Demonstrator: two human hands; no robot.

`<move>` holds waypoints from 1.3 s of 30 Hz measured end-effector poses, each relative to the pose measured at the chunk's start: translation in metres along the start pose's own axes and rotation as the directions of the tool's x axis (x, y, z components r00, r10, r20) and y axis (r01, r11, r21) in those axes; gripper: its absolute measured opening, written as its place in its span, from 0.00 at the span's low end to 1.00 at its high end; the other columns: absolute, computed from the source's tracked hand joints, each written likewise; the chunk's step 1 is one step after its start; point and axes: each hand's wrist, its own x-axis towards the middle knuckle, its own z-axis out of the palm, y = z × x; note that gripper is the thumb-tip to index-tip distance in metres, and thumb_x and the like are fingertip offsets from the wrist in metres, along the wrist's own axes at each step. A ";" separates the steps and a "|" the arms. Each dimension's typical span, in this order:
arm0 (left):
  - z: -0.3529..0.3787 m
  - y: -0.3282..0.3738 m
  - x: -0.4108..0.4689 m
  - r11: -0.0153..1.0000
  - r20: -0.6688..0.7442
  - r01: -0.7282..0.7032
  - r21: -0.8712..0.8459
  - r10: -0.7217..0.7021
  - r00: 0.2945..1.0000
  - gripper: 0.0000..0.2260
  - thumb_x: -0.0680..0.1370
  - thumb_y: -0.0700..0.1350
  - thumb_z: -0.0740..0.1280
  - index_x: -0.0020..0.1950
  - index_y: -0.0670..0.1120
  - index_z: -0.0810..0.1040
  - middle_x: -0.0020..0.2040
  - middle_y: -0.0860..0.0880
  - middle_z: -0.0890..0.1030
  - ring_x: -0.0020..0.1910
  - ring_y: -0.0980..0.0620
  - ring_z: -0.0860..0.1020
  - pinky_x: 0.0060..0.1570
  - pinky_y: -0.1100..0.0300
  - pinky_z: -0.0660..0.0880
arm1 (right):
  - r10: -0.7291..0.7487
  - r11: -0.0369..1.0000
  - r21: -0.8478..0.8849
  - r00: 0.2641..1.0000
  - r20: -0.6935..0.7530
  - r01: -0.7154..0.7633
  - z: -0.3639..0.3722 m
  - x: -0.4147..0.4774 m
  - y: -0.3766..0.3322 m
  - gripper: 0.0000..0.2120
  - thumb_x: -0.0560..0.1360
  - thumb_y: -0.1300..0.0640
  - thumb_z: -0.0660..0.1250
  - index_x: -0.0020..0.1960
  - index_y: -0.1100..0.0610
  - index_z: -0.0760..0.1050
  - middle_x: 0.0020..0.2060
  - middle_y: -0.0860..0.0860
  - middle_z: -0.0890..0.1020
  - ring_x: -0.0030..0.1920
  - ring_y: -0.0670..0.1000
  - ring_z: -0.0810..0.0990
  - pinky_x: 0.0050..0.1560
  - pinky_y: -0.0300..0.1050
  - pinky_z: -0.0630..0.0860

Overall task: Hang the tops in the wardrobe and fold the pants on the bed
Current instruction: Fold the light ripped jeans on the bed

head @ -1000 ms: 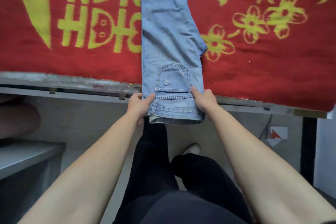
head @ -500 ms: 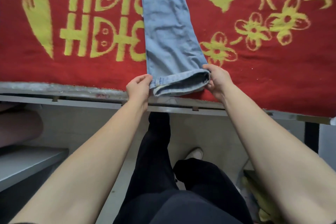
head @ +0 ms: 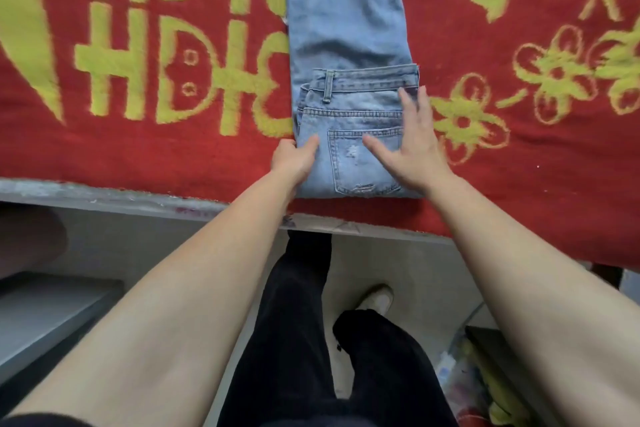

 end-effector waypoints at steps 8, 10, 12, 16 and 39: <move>0.011 -0.027 -0.035 0.534 0.005 -0.487 0.691 0.671 0.742 0.29 0.78 0.56 0.65 0.76 0.49 0.61 0.74 0.41 0.60 0.73 0.40 0.59 0.66 0.43 0.67 | -0.204 0.757 -0.586 0.956 0.209 0.290 0.031 -0.049 0.049 0.53 0.62 0.59 0.77 0.81 0.54 0.53 0.80 0.62 0.50 0.79 0.66 0.49 0.69 0.71 0.61; 0.012 -0.033 -0.032 0.281 0.333 -0.608 0.743 0.632 0.699 0.35 0.74 0.65 0.65 0.77 0.53 0.60 0.79 0.43 0.52 0.77 0.38 0.48 0.68 0.42 0.64 | -0.252 0.792 -0.526 0.950 0.182 0.311 0.030 -0.042 0.049 0.48 0.63 0.66 0.75 0.79 0.58 0.59 0.78 0.64 0.57 0.77 0.69 0.55 0.66 0.68 0.67; 0.009 -0.037 -0.027 0.164 0.476 -0.596 0.786 0.456 0.752 0.42 0.73 0.61 0.70 0.80 0.56 0.50 0.80 0.47 0.41 0.78 0.38 0.39 0.65 0.42 0.69 | -0.256 0.835 -0.457 0.951 0.172 0.308 0.025 -0.036 0.044 0.41 0.65 0.70 0.73 0.76 0.61 0.64 0.76 0.65 0.61 0.76 0.70 0.58 0.67 0.65 0.69; 0.003 -0.036 -0.030 0.304 0.395 -0.559 0.771 0.460 0.795 0.39 0.75 0.29 0.63 0.80 0.51 0.50 0.81 0.50 0.44 0.79 0.42 0.43 0.63 0.43 0.72 | -0.218 0.867 -0.392 0.942 0.256 0.307 0.012 -0.032 0.035 0.30 0.72 0.68 0.67 0.73 0.62 0.66 0.76 0.62 0.63 0.77 0.66 0.56 0.67 0.63 0.71; -0.065 -0.002 -0.151 0.857 0.451 -0.389 0.338 0.215 0.866 0.10 0.72 0.40 0.63 0.50 0.40 0.79 0.39 0.47 0.77 0.38 0.50 0.74 0.38 0.58 0.72 | 0.054 0.987 0.126 0.954 0.295 -0.095 -0.102 -0.104 -0.003 0.09 0.73 0.54 0.67 0.51 0.51 0.81 0.44 0.48 0.83 0.45 0.46 0.79 0.41 0.38 0.74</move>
